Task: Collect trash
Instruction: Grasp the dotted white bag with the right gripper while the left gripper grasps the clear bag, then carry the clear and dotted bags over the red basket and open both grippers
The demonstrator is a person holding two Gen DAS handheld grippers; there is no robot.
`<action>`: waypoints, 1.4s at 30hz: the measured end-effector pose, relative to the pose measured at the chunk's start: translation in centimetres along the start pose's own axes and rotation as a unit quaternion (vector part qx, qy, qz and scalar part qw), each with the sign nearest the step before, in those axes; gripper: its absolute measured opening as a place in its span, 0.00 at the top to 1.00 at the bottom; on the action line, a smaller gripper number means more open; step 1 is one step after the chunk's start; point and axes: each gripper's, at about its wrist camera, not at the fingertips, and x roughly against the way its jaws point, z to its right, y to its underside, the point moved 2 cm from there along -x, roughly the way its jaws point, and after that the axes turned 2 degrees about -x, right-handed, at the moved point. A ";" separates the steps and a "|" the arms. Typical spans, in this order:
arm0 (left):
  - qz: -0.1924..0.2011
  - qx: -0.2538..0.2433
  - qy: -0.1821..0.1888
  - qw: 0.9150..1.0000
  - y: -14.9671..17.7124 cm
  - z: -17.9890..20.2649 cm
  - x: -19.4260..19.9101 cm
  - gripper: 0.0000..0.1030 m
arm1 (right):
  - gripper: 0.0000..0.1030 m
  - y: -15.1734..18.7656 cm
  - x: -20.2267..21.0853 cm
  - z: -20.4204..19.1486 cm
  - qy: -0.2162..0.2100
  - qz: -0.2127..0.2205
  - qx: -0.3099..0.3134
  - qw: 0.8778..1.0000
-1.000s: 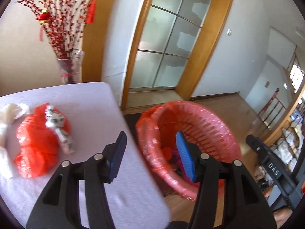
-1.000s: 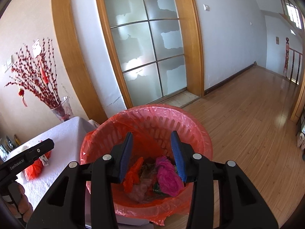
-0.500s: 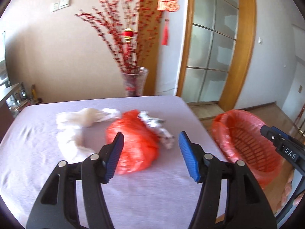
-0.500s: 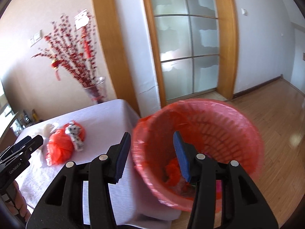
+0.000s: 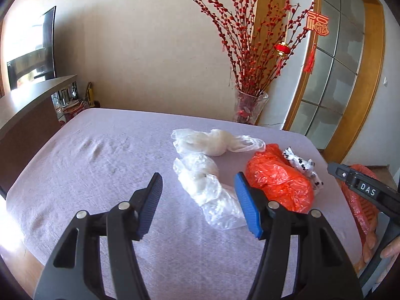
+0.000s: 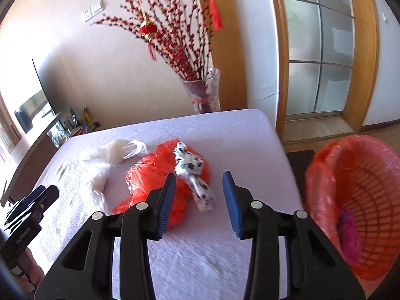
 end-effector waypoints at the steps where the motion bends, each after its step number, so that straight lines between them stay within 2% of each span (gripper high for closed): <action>1: -0.002 0.002 -0.001 1.000 0.0 -0.4 -0.1 0.42 | 0.61 -0.1 -0.6 -0.3 0.003 -0.005 0.004 1.000; 10: -0.015 0.021 -0.003 1.000 0.2 -2.6 -1.2 0.42 | 0.61 0.3 -3.4 -0.8 0.022 -0.033 0.013 0.999; 19: -0.034 0.026 0.012 0.999 0.3 -2.4 -2.5 0.42 | 0.84 0.9 -4.8 -1.0 0.033 -0.047 0.021 0.998; 24: -0.043 0.014 0.025 0.999 -0.3 -0.9 -3.5 0.42 | 0.85 1.2 -3.5 -0.3 0.037 -0.033 0.012 0.999; 28: -0.066 0.003 0.031 0.997 -0.5 0.5 -4.9 0.42 | 0.85 1.4 -2.2 0.9 0.039 -0.023 -0.004 0.999; 36: -0.130 -0.006 0.012 0.991 0.7 1.8 -8.3 0.43 | 0.85 1.8 -0.8 3.0 0.048 -0.022 -0.021 0.998; 37: -0.139 -0.006 0.012 0.990 0.9 1.9 -8.7 0.44 | 0.85 1.9 -0.7 3.1 0.048 -0.022 -0.022 0.998; 39: -0.153 -0.002 0.020 0.988 1.4 1.9 -9.1 0.59 | 0.85 2.2 -0.4 3.3 0.049 -0.022 -0.024 0.998; 40: -0.156 0.002 0.021 0.988 1.7 1.8 -9.2 0.60 | 0.85 2.2 -0.2 3.4 0.049 -0.021 -0.025 0.998; 42: -0.152 -0.001 0.022 0.988 1.8 1.7 -9.1 0.71 | 0.85 2.4 0.2 3.6 0.048 -0.020 -0.027 0.998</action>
